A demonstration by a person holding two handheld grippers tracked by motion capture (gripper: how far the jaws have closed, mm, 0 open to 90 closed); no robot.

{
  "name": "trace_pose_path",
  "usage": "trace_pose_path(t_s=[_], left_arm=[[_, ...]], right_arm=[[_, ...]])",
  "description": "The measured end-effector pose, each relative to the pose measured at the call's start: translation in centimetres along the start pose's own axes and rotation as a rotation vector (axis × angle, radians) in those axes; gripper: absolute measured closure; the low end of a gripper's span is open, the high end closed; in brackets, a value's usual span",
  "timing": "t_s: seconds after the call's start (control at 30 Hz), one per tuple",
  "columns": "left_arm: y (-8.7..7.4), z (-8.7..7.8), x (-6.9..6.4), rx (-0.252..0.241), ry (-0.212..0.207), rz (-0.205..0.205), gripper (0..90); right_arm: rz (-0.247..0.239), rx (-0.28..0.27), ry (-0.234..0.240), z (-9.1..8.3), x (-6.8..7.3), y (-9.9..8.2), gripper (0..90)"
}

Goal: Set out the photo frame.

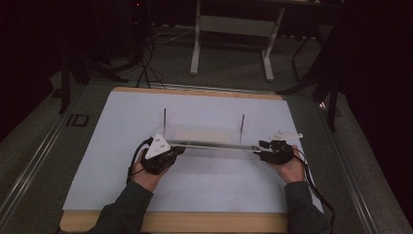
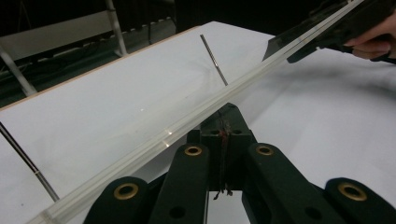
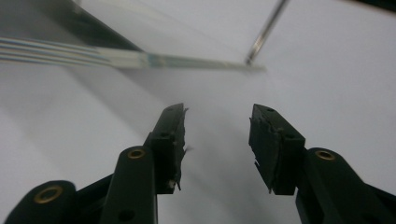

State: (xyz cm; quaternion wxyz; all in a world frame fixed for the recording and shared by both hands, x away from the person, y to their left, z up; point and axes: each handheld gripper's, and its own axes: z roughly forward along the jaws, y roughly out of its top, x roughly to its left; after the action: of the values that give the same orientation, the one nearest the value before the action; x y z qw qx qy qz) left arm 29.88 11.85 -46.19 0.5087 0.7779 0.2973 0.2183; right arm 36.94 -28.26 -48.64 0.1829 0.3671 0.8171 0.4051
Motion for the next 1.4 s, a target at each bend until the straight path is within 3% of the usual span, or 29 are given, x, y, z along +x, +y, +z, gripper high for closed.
trace_pose_path(t_s=[0.23, 0.3, 0.37, 0.77, 0.93, 1.03, 1.13, 1.27, 1.33, 1.37, 1.4], left_arm=[[0.3, 0.0, 0.2, 0.003, -0.001, 0.000, 89.7], [0.4, 0.0, 0.2, 0.003, -0.002, 0.004, 89.7], [0.4, 0.0, 0.3, 0.002, -0.002, 0.007, 89.4], [0.1, -0.5, 0.2, -0.013, -0.008, 0.048, 71.0], [-1.6, -2.9, 0.6, -0.035, 0.006, 0.017, 68.6], [-3.2, -4.2, 1.3, -0.003, 0.038, 0.021, 69.2], [-4.9, -5.1, 2.4, 0.012, 0.067, -0.007, 67.8], [-5.8, -5.6, 3.1, 0.028, 0.120, -0.010, 68.1], [-6.1, -5.6, 3.1, 0.041, 0.163, 0.018, 66.6], [-6.1, -5.6, 3.1, 0.041, 0.163, 0.018, 64.6], [-6.2, -5.7, 3.5, 0.034, 0.227, 0.026, 64.6]], right_arm=[[-0.084, -0.122, 0.049, -0.9, 1.6, 1.6, 47.6], [-0.103, -0.140, 0.070, -0.8, 1.8, 1.9, 47.5], [-0.120, -0.149, 0.059, -0.7, 2.0, 2.0, 47.2], [-0.091, -0.156, 0.066, -0.7, 1.8, 2.1, 47.1], [-0.054, -0.135, 0.047, -0.5, 1.5, 2.2, 47.9], [-0.036, -0.111, 0.025, -0.3, 1.2, 2.0, 48.8], [-0.012, -0.131, 0.069, -0.4, 0.9, 2.1, 49.6], [-0.014, -0.135, 0.065, -0.4, 0.9, 2.1, 50.0], [-0.011, -0.139, 0.056, -0.4, 1.0, 2.1, 50.3], [-0.011, -0.139, 0.056, -0.4, 1.0, 2.1, 50.3], [-0.019, -0.139, 0.055, -0.4, 1.0, 2.1, 50.2]])
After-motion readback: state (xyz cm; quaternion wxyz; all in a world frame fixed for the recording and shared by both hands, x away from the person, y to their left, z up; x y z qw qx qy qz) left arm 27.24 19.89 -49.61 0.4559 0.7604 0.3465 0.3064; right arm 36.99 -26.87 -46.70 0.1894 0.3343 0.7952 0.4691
